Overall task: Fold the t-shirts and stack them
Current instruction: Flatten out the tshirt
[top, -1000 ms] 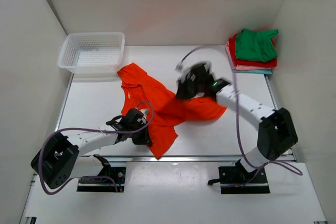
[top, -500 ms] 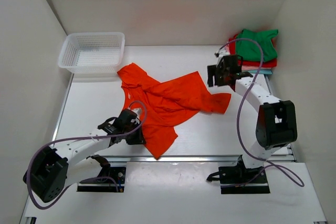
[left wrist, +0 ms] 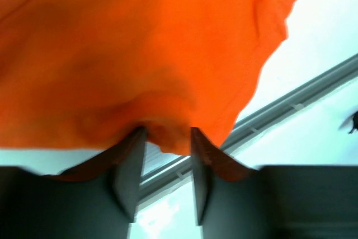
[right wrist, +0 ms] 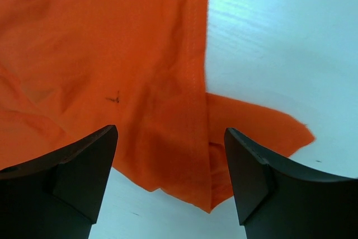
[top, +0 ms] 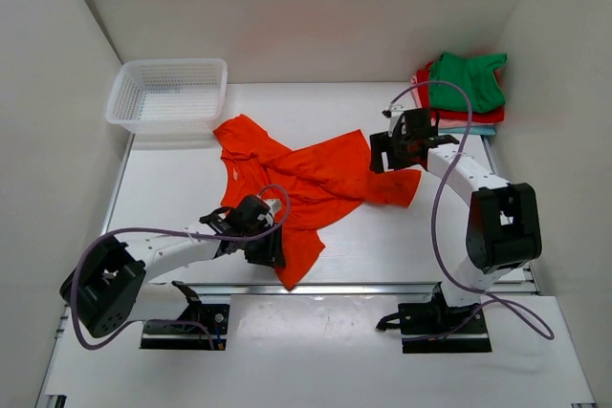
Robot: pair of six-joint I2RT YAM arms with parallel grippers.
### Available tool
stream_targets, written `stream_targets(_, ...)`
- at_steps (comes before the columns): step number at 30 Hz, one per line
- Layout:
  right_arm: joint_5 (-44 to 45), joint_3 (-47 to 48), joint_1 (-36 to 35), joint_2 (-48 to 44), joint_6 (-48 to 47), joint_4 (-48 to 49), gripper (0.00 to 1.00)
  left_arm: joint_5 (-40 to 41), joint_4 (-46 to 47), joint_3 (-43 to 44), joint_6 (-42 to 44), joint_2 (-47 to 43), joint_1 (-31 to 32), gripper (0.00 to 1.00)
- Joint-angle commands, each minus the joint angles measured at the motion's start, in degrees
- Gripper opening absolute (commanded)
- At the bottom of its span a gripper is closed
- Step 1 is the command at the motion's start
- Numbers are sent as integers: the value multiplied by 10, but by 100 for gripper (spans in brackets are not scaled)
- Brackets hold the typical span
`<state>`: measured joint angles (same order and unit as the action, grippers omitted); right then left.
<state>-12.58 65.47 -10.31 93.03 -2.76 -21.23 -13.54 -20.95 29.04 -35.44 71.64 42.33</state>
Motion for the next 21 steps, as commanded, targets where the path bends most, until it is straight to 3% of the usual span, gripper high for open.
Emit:
stream_targets(1, -24, -21, -19, 23, 3, -9, 74, -15, -22, 18, 21, 15, 5, 52)
stream_targets(6, -32, -34, -25, 36, 16, 2, 71, -21, -38, 28, 16, -25, 6, 67)
stream_targets(8, -35, -35, -24, 35, 22, 6, 71, -26, -42, 22, 14, -22, 7, 68)
stream_targets(10, -36, -36, -22, 31, 25, 8, 71, -19, -33, 15, 15, 0, 18, 76)
stream_targets(12, -38, -34, -20, 25, 26, 12, 72, -16, -31, 14, 20, 27, 27, 75)
stream_targets(14, -32, -31, -19, 31, 22, 10, 73, -6, -23, 22, 27, 74, 41, 66)
stream_targets(15, -31, -29, -17, 30, 22, 9, 74, -7, -22, 24, 29, 89, 42, 52)
stream_targets(16, -28, -25, -18, 36, 18, 8, 75, -6, -16, 30, 34, 106, 44, 35)
stream_targets(17, -26, -18, -18, 53, 16, 7, 75, -1, -18, 39, 45, 131, 40, 1)
stream_targets(21, -25, 20, -22, 116, 8, -7, 76, 63, -81, 51, 78, 94, 2, 0)
